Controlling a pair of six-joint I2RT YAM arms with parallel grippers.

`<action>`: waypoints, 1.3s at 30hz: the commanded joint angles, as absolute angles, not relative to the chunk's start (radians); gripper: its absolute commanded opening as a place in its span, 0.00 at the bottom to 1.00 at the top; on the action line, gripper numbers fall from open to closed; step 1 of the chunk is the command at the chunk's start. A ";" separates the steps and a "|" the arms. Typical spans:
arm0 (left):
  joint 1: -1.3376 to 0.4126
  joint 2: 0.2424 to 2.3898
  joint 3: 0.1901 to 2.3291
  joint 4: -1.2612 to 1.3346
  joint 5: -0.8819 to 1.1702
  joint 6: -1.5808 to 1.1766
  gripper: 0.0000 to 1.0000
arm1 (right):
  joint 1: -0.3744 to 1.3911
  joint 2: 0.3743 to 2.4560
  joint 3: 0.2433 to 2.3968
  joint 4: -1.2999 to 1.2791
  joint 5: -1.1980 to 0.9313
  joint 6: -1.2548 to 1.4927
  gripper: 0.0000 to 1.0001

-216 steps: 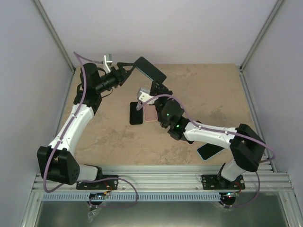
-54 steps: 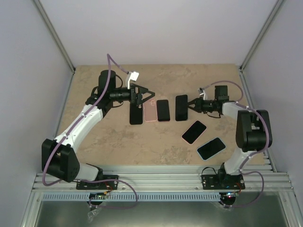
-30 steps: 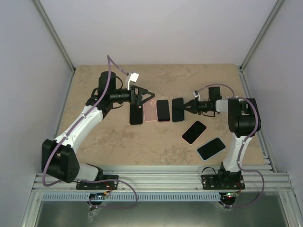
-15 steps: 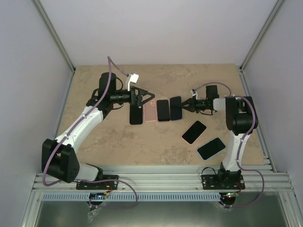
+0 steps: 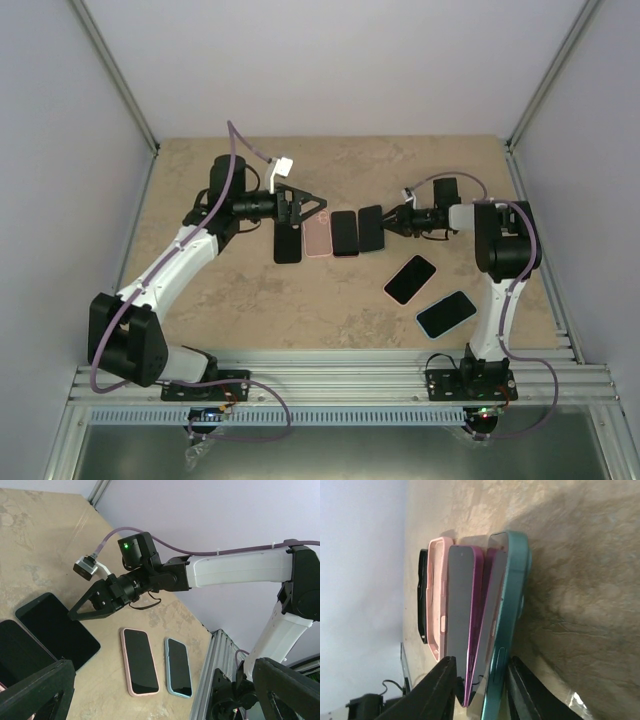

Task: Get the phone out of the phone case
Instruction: Place the phone at the center of the board, then pick up the phone at the center of the board.

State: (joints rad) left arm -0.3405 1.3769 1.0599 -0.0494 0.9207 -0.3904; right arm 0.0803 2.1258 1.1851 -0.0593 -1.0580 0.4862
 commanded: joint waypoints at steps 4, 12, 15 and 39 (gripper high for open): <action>-0.344 1.349 1.044 -0.027 0.915 -0.382 0.99 | 0.074 2.091 1.209 -0.132 -1.016 0.432 0.51; -0.343 1.330 1.037 -0.061 0.891 -0.343 0.99 | 0.047 1.940 1.232 -0.328 -0.918 0.163 0.86; -0.343 1.327 1.036 -0.060 0.890 -0.347 0.99 | 0.043 1.861 1.242 -0.416 -0.845 -0.020 0.91; -0.344 1.318 1.027 -0.037 0.900 -0.360 0.99 | 0.062 1.357 0.889 -0.769 -0.440 -1.226 0.98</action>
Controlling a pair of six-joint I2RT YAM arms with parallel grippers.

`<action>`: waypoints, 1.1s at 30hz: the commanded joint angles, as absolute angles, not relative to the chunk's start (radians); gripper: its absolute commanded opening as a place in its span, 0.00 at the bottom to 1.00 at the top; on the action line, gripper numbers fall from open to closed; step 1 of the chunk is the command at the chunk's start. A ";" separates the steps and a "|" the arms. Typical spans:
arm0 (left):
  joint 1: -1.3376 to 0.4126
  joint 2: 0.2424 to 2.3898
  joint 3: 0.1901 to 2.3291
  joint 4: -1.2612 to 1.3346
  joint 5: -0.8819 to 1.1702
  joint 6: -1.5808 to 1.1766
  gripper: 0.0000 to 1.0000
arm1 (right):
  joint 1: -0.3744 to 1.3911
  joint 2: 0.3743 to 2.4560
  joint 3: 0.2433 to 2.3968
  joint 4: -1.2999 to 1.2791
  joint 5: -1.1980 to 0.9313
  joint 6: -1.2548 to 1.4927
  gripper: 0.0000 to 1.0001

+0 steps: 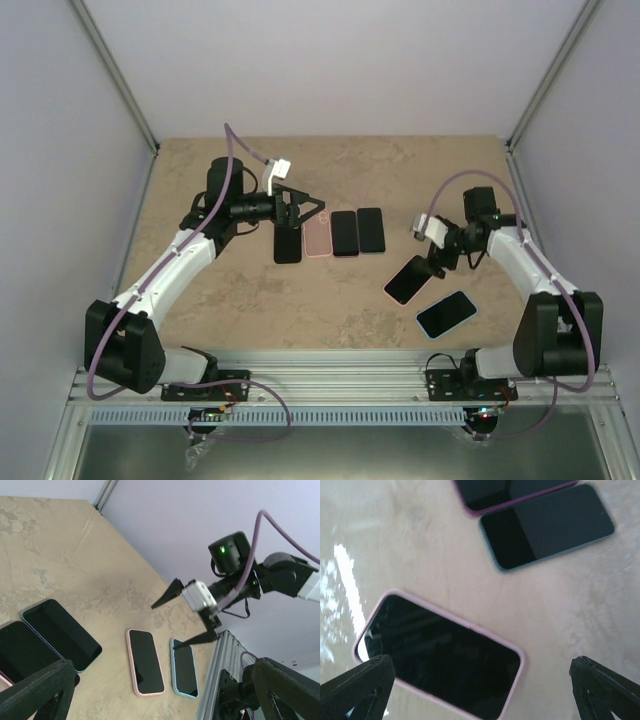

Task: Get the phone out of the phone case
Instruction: Pick up the phone at the center of the board.

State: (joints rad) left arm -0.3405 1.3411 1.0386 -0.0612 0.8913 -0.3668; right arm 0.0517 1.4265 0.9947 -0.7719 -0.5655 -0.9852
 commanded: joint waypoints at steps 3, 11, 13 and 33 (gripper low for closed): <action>-0.344 1.318 1.023 -0.020 0.913 -0.370 0.99 | 0.086 1.303 0.796 -0.746 -0.397 -1.302 0.98; -0.344 1.316 1.022 -0.003 0.926 -0.386 0.99 | 0.183 1.261 0.632 -0.570 -0.262 -1.328 0.98; -0.344 1.312 1.022 -0.003 0.929 -0.388 0.99 | 0.213 1.254 0.592 -0.515 -0.220 -1.336 0.98; -0.344 1.328 1.021 -0.003 0.933 -0.402 0.99 | 0.319 1.475 0.708 -0.409 -0.215 -1.285 0.98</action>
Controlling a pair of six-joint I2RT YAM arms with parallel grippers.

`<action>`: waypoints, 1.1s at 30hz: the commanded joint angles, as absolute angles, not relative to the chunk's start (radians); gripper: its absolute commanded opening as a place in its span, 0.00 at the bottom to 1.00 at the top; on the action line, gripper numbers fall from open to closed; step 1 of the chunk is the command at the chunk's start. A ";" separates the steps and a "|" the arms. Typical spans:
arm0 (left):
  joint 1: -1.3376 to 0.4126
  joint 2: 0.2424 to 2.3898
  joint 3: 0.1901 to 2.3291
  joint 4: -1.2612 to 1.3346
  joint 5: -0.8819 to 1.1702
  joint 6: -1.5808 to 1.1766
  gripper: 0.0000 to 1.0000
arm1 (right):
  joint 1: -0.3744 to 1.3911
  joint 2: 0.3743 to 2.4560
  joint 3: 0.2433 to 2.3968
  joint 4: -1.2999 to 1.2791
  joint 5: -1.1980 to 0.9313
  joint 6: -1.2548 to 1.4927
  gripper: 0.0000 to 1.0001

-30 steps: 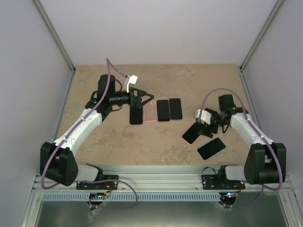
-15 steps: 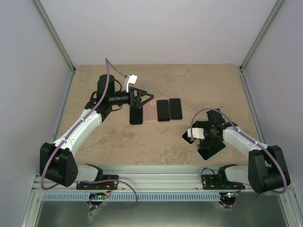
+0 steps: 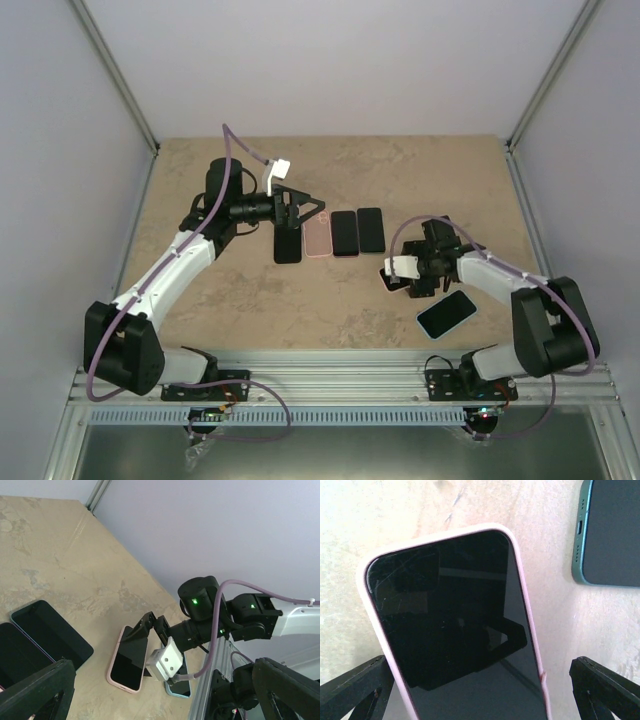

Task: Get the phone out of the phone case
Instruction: Pick up the phone at the center of the board.

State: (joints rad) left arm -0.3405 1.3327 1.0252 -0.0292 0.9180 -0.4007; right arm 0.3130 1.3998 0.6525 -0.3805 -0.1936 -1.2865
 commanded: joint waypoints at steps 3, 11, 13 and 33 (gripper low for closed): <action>-0.344 1.328 1.021 -0.003 0.931 -0.399 0.99 | 0.316 1.525 0.767 -0.523 -0.263 -1.302 0.98; -0.344 1.347 1.020 -0.003 0.921 -0.396 0.99 | 0.250 1.627 0.854 -0.675 -0.332 -1.352 0.98; -0.344 1.353 1.020 -0.003 0.923 -0.399 0.99 | 0.243 1.644 0.860 -0.667 -0.323 -1.357 0.98; -0.344 1.361 0.996 0.024 0.926 -0.402 0.99 | 0.221 1.712 0.934 -0.674 -0.288 -1.411 0.98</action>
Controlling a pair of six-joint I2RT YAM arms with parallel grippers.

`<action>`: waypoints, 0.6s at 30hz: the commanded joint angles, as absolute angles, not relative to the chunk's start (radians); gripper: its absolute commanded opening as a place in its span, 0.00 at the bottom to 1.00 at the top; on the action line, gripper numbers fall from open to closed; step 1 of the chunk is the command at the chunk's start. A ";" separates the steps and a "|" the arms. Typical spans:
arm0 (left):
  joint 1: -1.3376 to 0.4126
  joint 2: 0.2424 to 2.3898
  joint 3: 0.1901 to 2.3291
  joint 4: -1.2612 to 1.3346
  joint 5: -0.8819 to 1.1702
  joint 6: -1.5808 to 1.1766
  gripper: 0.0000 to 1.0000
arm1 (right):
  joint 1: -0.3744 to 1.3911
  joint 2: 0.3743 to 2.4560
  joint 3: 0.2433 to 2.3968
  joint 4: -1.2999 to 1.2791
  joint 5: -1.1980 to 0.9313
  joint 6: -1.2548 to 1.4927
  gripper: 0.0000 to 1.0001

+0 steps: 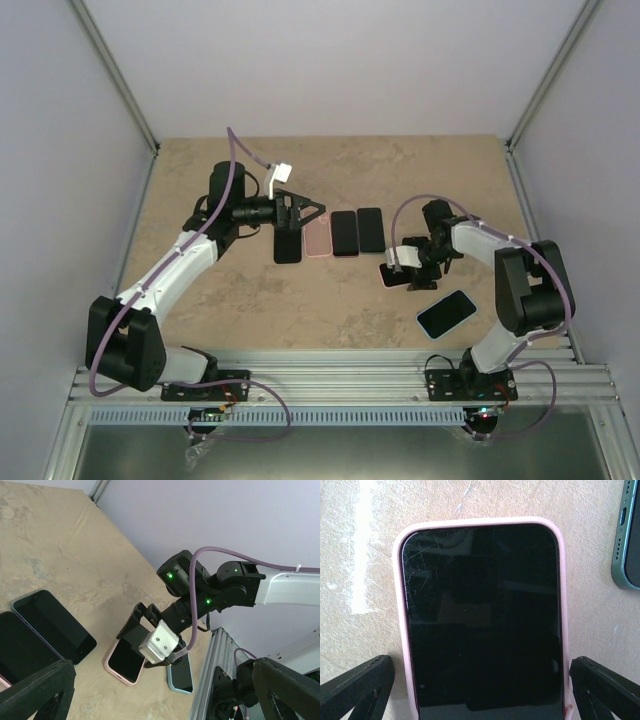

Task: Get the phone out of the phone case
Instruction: Pick up the phone at the center of the board.

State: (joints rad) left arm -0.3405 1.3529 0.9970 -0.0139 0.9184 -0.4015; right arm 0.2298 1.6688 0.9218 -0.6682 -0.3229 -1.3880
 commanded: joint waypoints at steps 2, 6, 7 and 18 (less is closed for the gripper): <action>-0.344 1.361 0.999 0.012 0.915 -0.390 0.99 | 0.217 1.725 0.944 -0.670 -0.294 -1.407 0.98; -0.344 1.357 0.988 0.008 0.904 -0.385 0.99 | 0.218 1.782 0.990 -0.719 -0.302 -1.400 0.98; -0.344 1.357 0.988 0.008 0.902 -0.384 0.99 | 0.218 1.800 0.999 -0.735 -0.297 -1.406 0.98; -0.344 1.386 1.000 0.005 0.862 -0.385 0.99 | 0.218 1.916 1.028 -0.855 -0.208 -1.431 0.90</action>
